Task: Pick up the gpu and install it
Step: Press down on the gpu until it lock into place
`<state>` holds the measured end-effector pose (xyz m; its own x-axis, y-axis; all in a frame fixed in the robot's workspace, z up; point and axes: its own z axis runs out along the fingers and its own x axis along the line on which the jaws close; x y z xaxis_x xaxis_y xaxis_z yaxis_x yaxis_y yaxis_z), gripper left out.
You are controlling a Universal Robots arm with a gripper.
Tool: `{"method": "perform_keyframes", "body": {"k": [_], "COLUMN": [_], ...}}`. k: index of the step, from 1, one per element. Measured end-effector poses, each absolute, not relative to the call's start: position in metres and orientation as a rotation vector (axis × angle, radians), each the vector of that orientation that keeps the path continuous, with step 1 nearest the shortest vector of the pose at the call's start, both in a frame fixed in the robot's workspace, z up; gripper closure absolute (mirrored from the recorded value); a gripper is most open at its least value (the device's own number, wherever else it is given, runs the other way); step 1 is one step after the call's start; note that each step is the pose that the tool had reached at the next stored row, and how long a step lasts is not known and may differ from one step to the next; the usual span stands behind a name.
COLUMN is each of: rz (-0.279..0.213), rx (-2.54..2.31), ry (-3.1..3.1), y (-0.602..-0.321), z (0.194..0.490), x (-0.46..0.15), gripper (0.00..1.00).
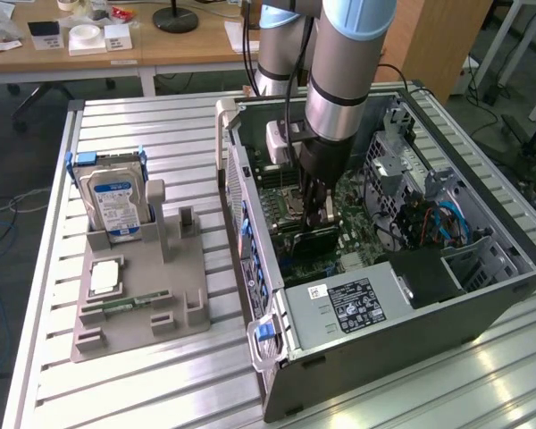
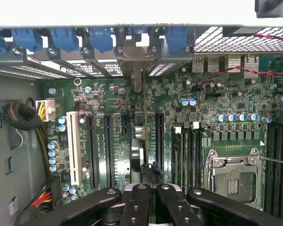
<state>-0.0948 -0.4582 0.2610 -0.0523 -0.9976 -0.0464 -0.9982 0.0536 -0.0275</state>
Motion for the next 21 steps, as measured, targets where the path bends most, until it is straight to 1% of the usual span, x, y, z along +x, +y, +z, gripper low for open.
{"method": "perform_keyframes", "body": {"k": [16,21], "rz": [0.019,0.019], "rx": [-2.125,-2.125], "ry": [2.241,2.241], "y": [-0.4582,-0.4582], "z": [0.2603,0.2695], "x": [-0.0955,-0.0956], "gripper": [0.89,0.89]}}
